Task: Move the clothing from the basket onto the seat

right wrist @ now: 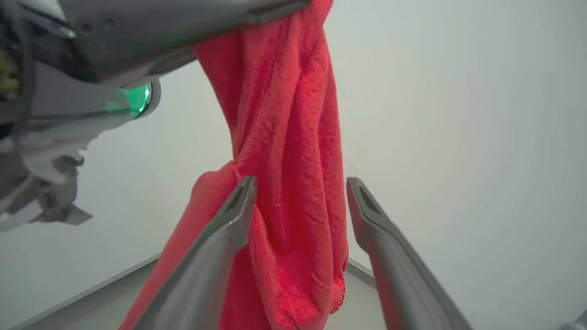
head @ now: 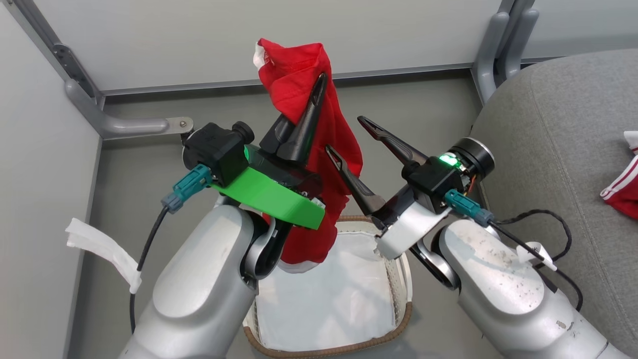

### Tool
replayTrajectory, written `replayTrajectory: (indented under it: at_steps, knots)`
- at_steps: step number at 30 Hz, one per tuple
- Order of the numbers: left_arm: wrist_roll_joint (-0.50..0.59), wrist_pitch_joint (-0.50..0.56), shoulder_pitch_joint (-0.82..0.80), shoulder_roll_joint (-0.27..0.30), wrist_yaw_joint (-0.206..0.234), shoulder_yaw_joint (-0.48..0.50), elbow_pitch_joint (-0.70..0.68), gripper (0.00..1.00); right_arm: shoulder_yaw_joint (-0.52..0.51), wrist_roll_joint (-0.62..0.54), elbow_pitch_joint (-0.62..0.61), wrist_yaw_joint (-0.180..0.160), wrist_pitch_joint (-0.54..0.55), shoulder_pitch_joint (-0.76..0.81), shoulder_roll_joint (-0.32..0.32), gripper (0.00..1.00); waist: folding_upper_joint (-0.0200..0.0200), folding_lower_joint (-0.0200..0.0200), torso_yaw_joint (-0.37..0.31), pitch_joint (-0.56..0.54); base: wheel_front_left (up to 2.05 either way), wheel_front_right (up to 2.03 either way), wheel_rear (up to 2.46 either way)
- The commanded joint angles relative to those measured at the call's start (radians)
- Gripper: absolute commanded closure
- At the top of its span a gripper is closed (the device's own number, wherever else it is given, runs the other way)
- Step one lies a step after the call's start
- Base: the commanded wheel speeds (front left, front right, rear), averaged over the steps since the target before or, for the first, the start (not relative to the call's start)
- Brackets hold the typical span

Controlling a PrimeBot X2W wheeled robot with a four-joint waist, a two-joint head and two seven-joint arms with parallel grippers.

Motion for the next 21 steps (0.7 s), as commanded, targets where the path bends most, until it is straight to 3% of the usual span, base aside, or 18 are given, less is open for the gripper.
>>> replayTrajectory:
  at_steps: [1, 21]
  knots:
    - [-0.008, -0.001, 0.005, -0.004, 0.002, -0.002, -0.002, 1.00, 0.007, 0.009, 0.013, -0.001, 0.000, -0.019, -0.006, 0.00, 0.0000, 0.0001, 0.005, 0.001, 0.00, 0.00, 0.00]
    - [-0.023, -0.001, -0.006, -0.009, 0.002, -0.042, -0.003, 1.00, 0.246, 0.185, 0.334, -0.001, 0.000, -0.139, 0.005, 0.00, 0.0000, 0.0001, 0.043, 0.009, 0.00, 0.00, 0.00]
